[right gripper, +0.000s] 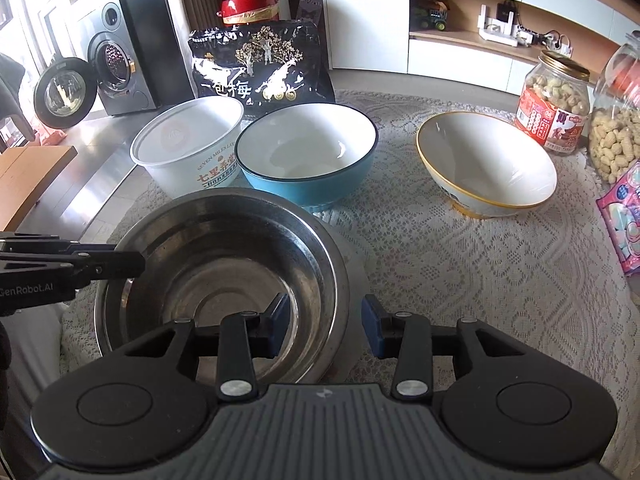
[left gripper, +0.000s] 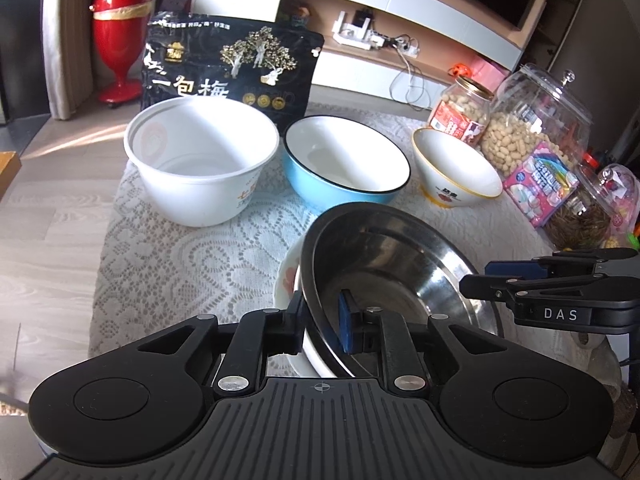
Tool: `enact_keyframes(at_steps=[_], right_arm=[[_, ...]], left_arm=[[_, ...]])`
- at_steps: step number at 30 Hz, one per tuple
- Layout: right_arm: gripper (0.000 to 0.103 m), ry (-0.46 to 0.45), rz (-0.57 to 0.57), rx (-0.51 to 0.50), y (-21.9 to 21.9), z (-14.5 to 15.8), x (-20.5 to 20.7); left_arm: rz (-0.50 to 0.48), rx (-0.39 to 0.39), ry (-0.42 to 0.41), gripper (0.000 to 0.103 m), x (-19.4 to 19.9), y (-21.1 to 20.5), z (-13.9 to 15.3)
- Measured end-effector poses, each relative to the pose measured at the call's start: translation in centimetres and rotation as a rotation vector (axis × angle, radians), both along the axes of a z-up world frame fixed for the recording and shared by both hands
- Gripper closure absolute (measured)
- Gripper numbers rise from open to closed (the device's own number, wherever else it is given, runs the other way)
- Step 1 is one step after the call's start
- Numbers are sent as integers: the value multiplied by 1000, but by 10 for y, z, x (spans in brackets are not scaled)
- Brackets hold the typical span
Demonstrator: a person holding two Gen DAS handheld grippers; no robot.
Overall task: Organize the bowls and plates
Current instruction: 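Carry the steel bowl with both grippers onto the white bowl stack, then open both grippers to release the steel bowl and withdraw, then reach both grippers to the yellow-rimmed bowl rim and close on it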
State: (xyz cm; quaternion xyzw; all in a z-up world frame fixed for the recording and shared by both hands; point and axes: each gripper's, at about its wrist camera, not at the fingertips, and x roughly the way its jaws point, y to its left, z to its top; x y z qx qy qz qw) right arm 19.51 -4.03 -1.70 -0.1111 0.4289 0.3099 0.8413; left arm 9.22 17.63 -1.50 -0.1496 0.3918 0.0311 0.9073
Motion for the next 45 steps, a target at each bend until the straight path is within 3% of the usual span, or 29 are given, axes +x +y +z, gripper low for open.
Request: enact_keyframes(at_steps=[6,15,19,23,26,29,32,34,36,39,42,45], right_arm=[[64,22,-19,-13,-5,-10,3],[64,82,-18,5,-9,-18,2],[64,95,-22,17,-10,-19,3],[63,103,-23,22,-10,-21,4],[61,94,-19,14,-7,-22,5],[61,86,-16,11,-6,-25,8],[61,101,-15,55,-13,-22,13],[60,57,-32,107,-27,-9,16],[51,5,-60,152,-43,8,23],[43,-106,-176,206,-69,35,47],[33,-151,-330,281,-94,49,87],[33,-174,-438,232,-102,40,137]], left_arm=[[60,7,-35,83,-9,18,11],[55,-1,23,83,-3,18,-5],[68,-45,25,83,-3,24,-8],[97,-149,-43,83,-11,33,-4],[104,-109,-125,83,-14,30,14],[50,-96,-162,83,-7,20,29],[-3,-104,-153,83,12,5,35],[-52,-119,-141,83,30,-6,37],[-117,-146,-131,83,53,-17,38],[-204,-184,-116,83,102,-34,40],[-205,-232,-102,83,155,-45,36],[-207,-297,-44,83,211,-51,26]])
